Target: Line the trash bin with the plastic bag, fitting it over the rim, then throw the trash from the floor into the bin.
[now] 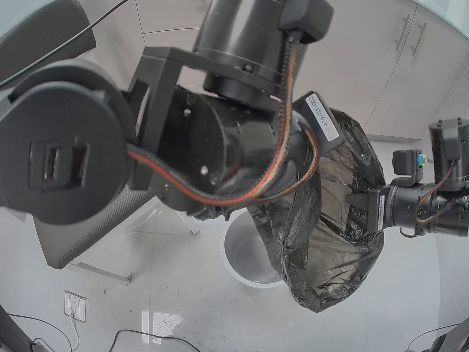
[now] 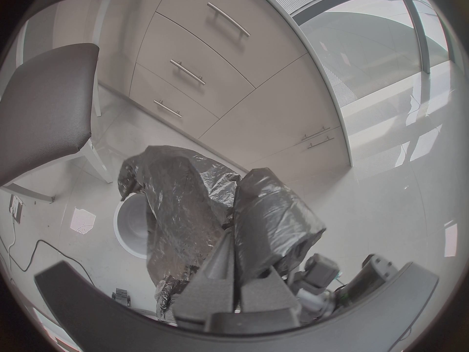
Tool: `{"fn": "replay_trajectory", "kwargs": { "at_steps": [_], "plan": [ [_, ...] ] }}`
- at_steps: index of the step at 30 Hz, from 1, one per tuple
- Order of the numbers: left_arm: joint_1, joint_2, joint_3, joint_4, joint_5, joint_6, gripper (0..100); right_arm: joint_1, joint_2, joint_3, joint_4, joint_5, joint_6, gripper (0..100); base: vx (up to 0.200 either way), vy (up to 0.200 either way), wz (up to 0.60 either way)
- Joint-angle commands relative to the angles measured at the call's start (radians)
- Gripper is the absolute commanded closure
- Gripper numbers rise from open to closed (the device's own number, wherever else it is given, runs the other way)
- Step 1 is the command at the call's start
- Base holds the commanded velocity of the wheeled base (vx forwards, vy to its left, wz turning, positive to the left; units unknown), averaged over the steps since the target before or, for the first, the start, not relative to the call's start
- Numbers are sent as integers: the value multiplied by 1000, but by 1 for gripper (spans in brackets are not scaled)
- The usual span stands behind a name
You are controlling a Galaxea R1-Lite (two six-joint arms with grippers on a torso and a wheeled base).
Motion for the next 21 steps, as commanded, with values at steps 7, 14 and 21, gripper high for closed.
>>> {"fn": "replay_trajectory", "kwargs": {
  "at_steps": [7, 14, 21],
  "plan": [
    [-16, 9, 31, 3, -3, -5, 100, -26, -57, -107, 160, 99, 99, 100, 0, 0, 0],
    [-16, 6, 49, 3, -3, -11, 100, -27, -38, -85, 155, 188, 163, 100, 0, 0, 0],
    [-16, 5, 64, 3, -3, -13, 100, -24, -11, -74, 150, 188, 162, 100, 0, 0, 0]
  ]
}}
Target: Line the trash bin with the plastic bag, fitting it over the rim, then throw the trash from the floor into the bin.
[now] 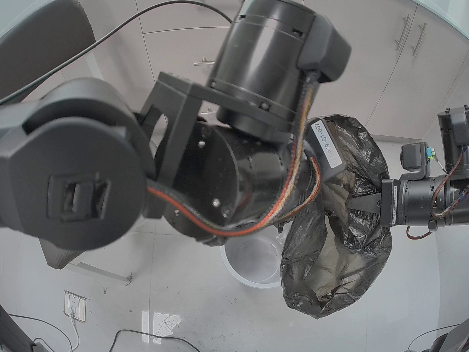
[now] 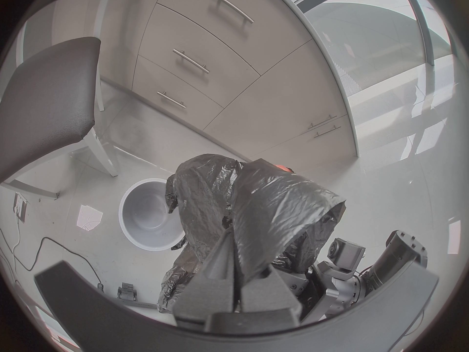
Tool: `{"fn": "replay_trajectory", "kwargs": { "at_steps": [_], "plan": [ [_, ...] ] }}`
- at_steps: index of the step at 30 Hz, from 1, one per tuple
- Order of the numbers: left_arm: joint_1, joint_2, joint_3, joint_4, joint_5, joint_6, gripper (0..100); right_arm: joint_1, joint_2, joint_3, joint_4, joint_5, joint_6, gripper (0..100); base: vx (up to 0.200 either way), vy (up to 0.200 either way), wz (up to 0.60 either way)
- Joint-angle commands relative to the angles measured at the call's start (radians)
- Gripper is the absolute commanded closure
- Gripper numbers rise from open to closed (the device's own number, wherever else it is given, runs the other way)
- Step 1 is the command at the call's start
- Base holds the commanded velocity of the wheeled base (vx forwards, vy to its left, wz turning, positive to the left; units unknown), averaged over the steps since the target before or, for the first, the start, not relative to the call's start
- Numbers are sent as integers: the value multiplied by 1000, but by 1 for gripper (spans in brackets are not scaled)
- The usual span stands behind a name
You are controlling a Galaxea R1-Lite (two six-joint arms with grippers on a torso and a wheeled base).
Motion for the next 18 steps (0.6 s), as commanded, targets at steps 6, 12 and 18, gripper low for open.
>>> {"fn": "replay_trajectory", "kwargs": {
  "at_steps": [6, 12, 18],
  "plan": [
    [0, -3, 39, 1, 2, -36, 100, 11, 32, 5, -1, 3, 4, 100, 0, 0, 0],
    [4, -6, 70, 1, 2, -43, 100, 14, 55, 20, -5, 39, 8, 100, 0, 0, 0],
    [15, -3, 98, -3, 2, -43, 100, 12, 73, 71, -116, 47, 7, 100, 0, 0, 0]
  ]
}}
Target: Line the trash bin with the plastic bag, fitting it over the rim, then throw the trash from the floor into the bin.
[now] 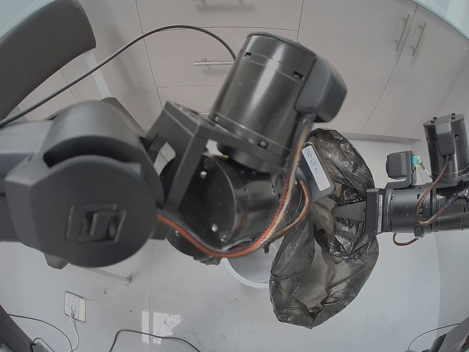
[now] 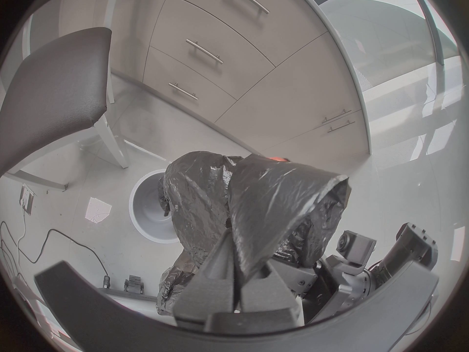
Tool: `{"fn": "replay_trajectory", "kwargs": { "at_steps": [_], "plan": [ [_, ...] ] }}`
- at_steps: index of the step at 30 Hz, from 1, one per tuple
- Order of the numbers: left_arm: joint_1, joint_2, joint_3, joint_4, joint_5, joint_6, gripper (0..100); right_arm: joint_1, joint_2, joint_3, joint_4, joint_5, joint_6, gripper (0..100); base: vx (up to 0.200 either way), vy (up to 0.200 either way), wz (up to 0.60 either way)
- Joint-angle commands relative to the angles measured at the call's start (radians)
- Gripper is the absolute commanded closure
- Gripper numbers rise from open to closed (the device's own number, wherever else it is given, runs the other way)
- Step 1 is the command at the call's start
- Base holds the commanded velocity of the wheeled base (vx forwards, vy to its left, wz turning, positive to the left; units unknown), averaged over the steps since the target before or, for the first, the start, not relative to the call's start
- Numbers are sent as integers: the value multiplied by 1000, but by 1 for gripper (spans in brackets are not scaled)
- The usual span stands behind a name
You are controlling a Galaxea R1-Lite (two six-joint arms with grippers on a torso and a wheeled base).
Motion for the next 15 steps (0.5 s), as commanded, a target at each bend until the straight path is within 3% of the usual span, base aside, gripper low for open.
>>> {"fn": "replay_trajectory", "kwargs": {
  "at_steps": [1, 6, 15],
  "plan": [
    [7, 0, 19, -2, 1, 0, 100, -1, 23, 33, -38, 4, 0, 100, 0, 0, 0],
    [12, 0, 26, 0, 1, -10, 100, 1, 53, 69, -95, 52, 13, 100, 0, 0, 0],
    [26, -11, 44, 1, 2, -11, 100, 4, 84, 67, -97, 53, 30, 100, 0, 0, 0]
  ]
}}
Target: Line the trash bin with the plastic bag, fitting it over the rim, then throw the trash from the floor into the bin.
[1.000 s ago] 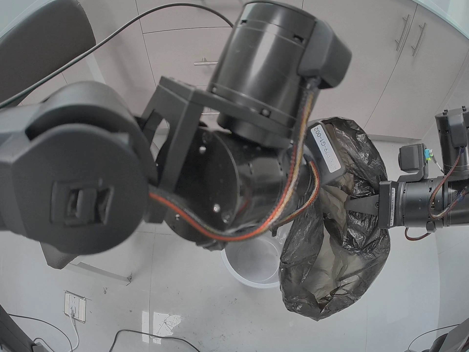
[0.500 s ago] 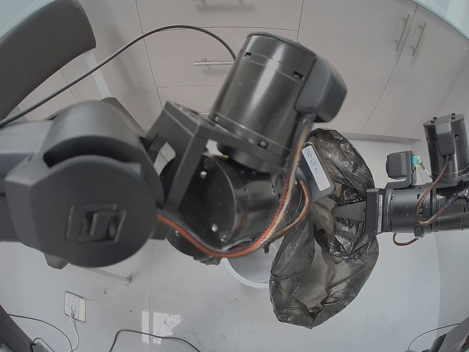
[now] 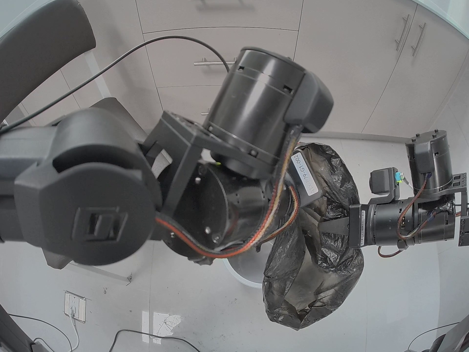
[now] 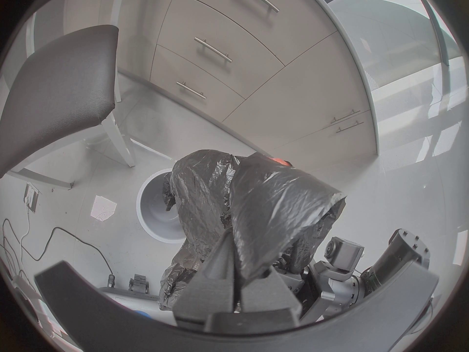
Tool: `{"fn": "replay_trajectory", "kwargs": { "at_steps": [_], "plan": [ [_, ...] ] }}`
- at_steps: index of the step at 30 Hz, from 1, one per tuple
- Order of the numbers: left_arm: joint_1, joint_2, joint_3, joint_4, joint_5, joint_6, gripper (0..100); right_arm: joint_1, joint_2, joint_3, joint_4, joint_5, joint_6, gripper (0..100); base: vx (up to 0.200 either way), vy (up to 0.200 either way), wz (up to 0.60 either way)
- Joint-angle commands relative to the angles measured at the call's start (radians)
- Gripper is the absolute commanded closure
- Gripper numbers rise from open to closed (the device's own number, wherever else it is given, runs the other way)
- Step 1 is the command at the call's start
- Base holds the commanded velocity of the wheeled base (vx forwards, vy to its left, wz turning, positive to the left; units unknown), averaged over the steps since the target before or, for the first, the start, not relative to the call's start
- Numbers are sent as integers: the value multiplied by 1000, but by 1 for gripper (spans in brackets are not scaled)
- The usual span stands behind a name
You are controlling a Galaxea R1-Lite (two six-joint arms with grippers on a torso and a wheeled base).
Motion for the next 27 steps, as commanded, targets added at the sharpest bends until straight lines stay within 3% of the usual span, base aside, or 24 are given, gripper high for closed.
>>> {"fn": "replay_trajectory", "kwargs": {
  "at_steps": [1, 27],
  "plan": [
    [4, -8, 10, -1, 1, 0, 100, 2, 20, 1, 0, 0, 0, 100, 0, 0, 0],
    [92, 45, 67, -16, -2, 6, 100, -1, 185, 27, -152, -6, -9, 100, 0, 0, 0]
  ]
}}
